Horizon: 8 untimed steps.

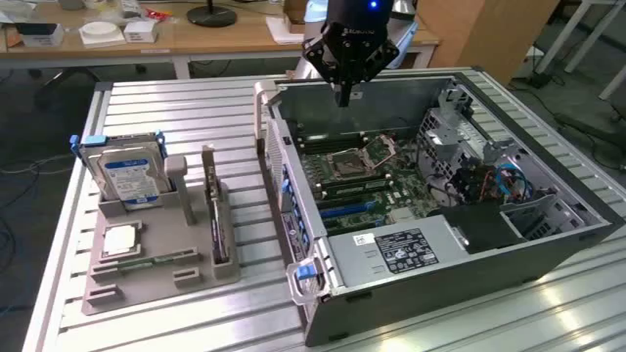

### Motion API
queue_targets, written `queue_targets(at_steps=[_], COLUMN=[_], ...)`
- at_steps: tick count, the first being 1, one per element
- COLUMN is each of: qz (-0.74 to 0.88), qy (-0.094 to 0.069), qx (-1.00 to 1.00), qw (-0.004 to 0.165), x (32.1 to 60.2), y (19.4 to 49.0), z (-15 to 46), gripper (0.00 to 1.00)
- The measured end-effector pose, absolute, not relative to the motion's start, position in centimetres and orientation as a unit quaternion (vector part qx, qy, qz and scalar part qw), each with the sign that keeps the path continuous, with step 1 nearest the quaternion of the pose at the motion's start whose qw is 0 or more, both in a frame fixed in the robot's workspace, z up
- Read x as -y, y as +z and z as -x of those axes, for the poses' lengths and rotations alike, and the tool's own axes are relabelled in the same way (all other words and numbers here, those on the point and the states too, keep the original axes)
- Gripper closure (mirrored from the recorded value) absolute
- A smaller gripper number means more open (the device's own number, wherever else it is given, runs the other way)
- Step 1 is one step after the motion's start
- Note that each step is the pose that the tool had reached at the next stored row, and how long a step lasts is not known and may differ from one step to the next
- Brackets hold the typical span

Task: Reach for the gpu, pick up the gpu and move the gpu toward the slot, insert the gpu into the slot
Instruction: 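Reach for the gpu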

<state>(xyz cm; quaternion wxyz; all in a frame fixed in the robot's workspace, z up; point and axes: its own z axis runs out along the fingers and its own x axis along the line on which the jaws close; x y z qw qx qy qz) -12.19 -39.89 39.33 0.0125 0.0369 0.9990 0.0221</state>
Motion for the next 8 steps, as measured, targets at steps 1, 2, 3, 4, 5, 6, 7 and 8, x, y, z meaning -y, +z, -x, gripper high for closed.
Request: queue_targets(at_steps=[1, 2, 3, 4, 5, 6, 7, 8], qz=[-0.037, -0.037, -0.037, -0.037, -0.037, -0.037, -0.037, -0.037], qy=[0.022, 0.022, 0.022, 0.022, 0.022, 0.022, 0.022, 0.022], qx=[-0.999, -0.999, -0.999, -0.999, -0.999, -0.999, -0.999, -0.999], qw=[0.012, 0.012, 0.012, 0.012, 0.012, 0.012, 0.012, 0.012], x=[39.89, 39.88, 39.89, 39.89, 39.89, 39.89, 39.88, 39.89], y=[39.33, 39.33, 39.33, 39.33, 39.33, 39.33, 39.33, 39.33], z=[12.19, 12.19, 12.19, 12.19, 12.19, 12.19, 12.22, 12.3], gripper=[0.9, 0.9, 0.9, 0.9, 0.9, 0.9, 0.9, 0.9])
